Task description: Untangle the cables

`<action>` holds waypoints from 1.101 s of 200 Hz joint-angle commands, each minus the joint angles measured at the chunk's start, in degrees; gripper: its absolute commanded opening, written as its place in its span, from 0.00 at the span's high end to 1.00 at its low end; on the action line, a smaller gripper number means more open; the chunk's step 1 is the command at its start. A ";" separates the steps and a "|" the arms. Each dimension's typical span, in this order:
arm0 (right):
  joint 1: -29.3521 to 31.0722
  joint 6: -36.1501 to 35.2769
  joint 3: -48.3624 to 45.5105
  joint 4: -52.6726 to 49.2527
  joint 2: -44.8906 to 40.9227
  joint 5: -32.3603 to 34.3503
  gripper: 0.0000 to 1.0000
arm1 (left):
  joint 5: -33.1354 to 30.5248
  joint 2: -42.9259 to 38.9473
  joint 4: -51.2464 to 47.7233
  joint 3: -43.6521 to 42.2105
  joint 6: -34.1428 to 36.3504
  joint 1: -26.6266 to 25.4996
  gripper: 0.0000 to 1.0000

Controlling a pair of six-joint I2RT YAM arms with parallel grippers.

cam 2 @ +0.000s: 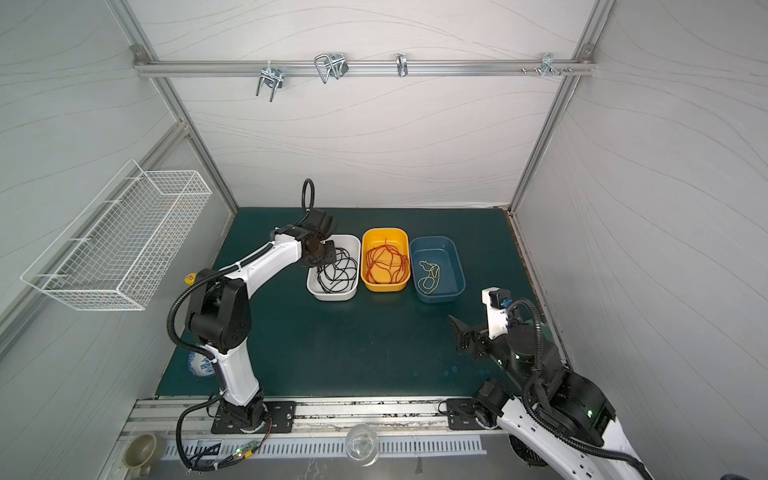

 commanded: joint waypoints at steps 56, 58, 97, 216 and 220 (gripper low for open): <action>0.00 -0.32 0.53 -0.23 2.43 0.32 0.01 | 1.48 -13.74 -3.40 0.97 -0.31 0.28 0.37; 0.04 -0.30 0.53 -0.14 2.43 0.27 0.01 | 1.46 -14.41 -3.05 0.50 -0.13 0.29 0.37; -0.33 1.05 1.44 -0.72 3.74 3.42 0.01 | -1.23 -31.39 7.90 -13.55 3.49 0.28 0.22; -2.00 -5.39 -13.03 32.32 19.43 17.50 0.01 | -8.92 -62.83 17.58 -45.70 10.24 0.24 0.00; -2.71 -6.35 -13.99 34.16 19.46 17.84 0.01 | -8.80 -63.23 18.45 -46.78 10.56 0.22 0.00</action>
